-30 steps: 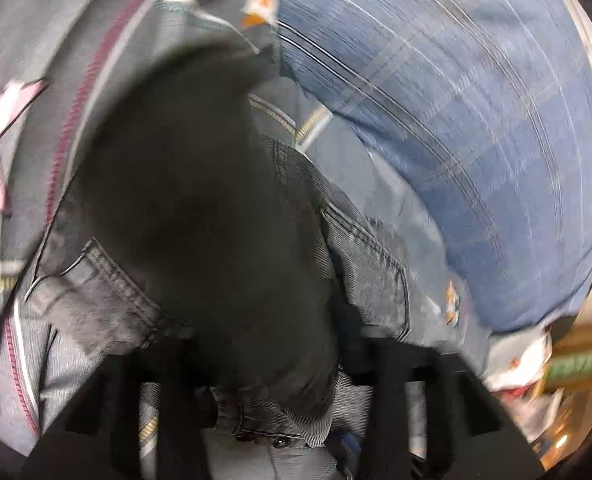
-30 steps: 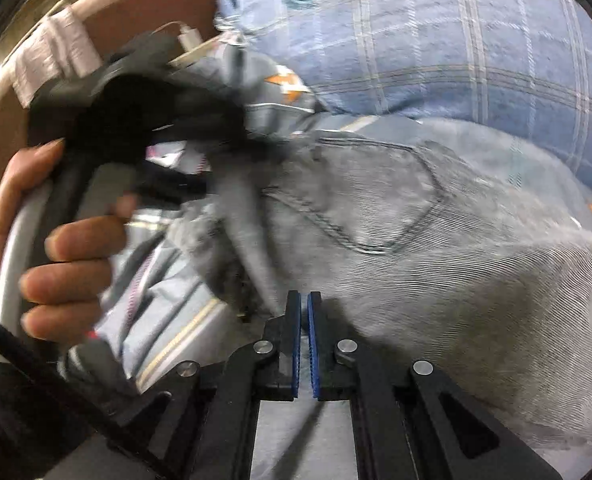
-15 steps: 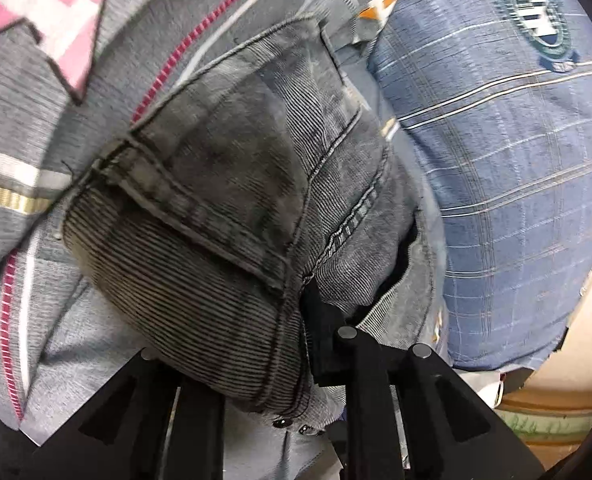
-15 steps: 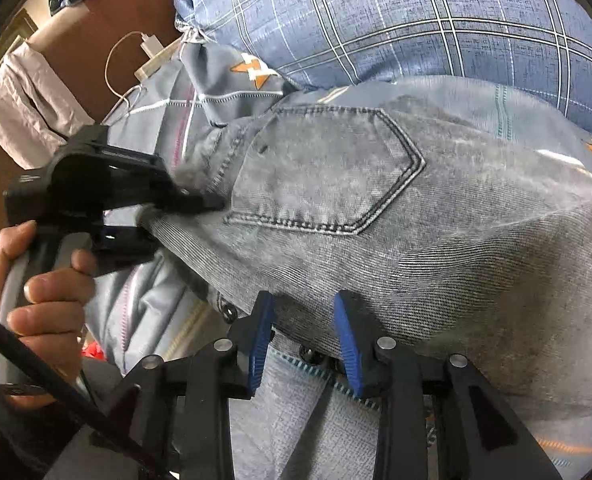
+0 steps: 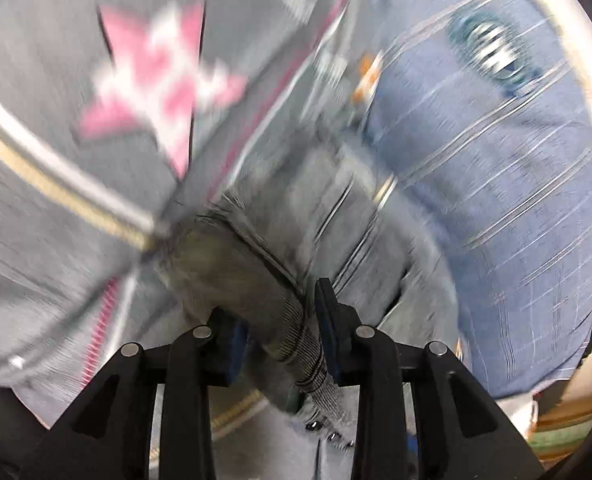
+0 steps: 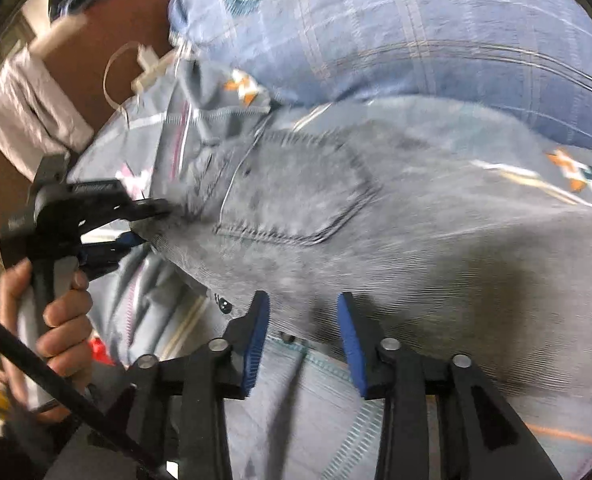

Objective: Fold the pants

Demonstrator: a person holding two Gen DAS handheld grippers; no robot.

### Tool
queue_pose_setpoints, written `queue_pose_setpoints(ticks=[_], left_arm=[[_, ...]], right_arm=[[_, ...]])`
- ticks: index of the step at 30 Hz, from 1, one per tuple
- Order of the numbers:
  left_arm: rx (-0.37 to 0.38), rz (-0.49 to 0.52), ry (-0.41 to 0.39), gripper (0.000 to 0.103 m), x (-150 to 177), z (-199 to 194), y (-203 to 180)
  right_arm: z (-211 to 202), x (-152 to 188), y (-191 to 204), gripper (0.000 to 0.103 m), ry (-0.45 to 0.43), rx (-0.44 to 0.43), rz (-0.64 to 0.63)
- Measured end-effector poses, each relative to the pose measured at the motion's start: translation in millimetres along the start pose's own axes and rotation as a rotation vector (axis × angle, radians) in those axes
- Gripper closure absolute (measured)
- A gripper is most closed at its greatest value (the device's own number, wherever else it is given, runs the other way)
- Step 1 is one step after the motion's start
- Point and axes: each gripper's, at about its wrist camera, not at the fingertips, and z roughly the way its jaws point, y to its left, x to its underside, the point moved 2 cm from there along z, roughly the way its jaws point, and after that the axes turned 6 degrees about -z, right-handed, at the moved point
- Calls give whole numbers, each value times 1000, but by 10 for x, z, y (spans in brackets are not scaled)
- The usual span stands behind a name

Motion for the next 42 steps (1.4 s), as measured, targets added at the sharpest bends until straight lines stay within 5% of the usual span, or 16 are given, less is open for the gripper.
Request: queue_pose_setpoints(ticks=[4,8,13,16,20,27,31,37,38,40,42], left_arm=[[-8,147,-145,57,168,-227,-281],[23,355,-183,43,588,-206,-814],[123,656,-155,42,1502,-248,-1506],[207,795,-174,23,1995,-368,-1715],[285,1026,-146,23,2627,-364,-1979],[365,1239,73,23,3486,-154,-2367],[339,1437,175,23,4113,37,-2649],[264,1728,127,23,4751,384,-2821],[240,1758,129,24,4824,467,-2830],[234,1795,164,45,4940,546,-2818],[224,1810,168,49,4995,575,-2812]], right_arm=[[-509,46,-475,56,-96,27,107],[-943,106,-945,32,-227,102,223],[-1474,171,-1490,32,-319,163,320],[-1810,287,-1867,32,-392,169,415],[-2036,507,-2336,32,-428,206,547],[-2160,1046,-3199,31,-399,122,841],[-2112,1285,-3460,31,-316,121,931],[-2143,1434,-3624,31,-322,89,999],[-2134,1443,-3635,31,-323,79,1005],[-2129,1462,-3655,31,-326,52,1014],[-2140,1476,-3683,31,-329,35,1021]])
